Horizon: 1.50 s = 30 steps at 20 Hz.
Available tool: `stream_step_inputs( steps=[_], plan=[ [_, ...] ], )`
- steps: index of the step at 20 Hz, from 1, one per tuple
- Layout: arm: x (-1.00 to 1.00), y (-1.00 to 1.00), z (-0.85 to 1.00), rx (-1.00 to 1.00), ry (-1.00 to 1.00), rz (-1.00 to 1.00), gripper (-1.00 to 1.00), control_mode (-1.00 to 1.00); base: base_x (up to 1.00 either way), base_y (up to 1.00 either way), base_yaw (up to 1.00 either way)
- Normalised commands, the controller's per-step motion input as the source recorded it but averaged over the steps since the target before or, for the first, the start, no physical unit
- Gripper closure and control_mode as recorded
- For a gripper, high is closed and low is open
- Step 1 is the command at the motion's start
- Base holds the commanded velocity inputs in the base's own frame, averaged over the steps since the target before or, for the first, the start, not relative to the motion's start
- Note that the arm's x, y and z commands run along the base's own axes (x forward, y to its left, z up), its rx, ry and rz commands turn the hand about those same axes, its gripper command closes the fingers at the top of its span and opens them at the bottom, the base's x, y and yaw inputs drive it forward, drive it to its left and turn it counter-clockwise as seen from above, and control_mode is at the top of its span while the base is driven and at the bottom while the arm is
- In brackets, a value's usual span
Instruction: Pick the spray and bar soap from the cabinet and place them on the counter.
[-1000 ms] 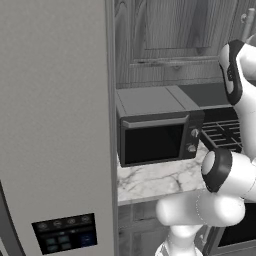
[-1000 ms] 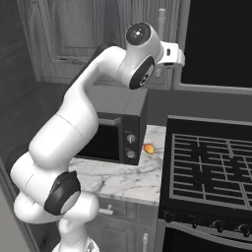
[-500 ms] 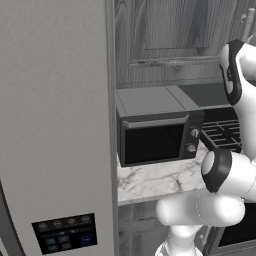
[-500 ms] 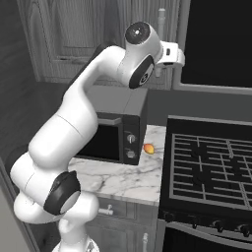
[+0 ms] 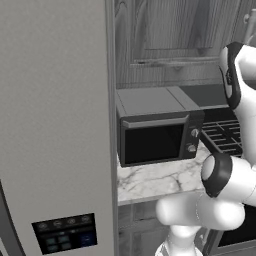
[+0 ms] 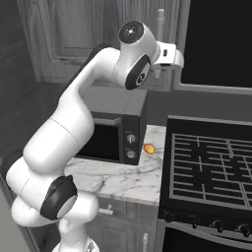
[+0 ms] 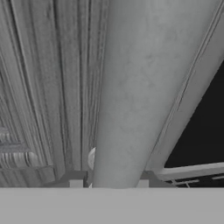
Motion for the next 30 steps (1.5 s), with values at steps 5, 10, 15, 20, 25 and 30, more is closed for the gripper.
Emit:
stream_step_inputs(
  steps=[5, 10, 15, 20, 25, 30],
  plan=[
    [-0.31, 0.17, 0.0, -0.02, -0.01, -0.07, 1.0, -1.0, 0.0, 0.0, 0.0],
    [-0.23, 0.14, 0.0, -0.03, 0.0, -0.12, 1.0, -1.0, 0.0, 0.0, 0.0],
    [-0.34, 0.21, 0.0, 0.0, -0.01, -0.1, 1.0, -1.0, 0.0, 0.0, 0.0],
    [-0.39, 0.21, 0.0, 0.0, -0.01, -0.1, 1.0, -1.0, 0.0, 0.0, 0.0],
    [-0.4, 0.22, 0.0, 0.0, -0.01, -0.1, 1.0, -1.0, 0.0, 0.0, 0.0],
    [-0.41, 0.25, -0.03, 0.0, -0.01, -0.09, 1.0, -1.0, 0.0, 0.0, 0.0]
  ],
)
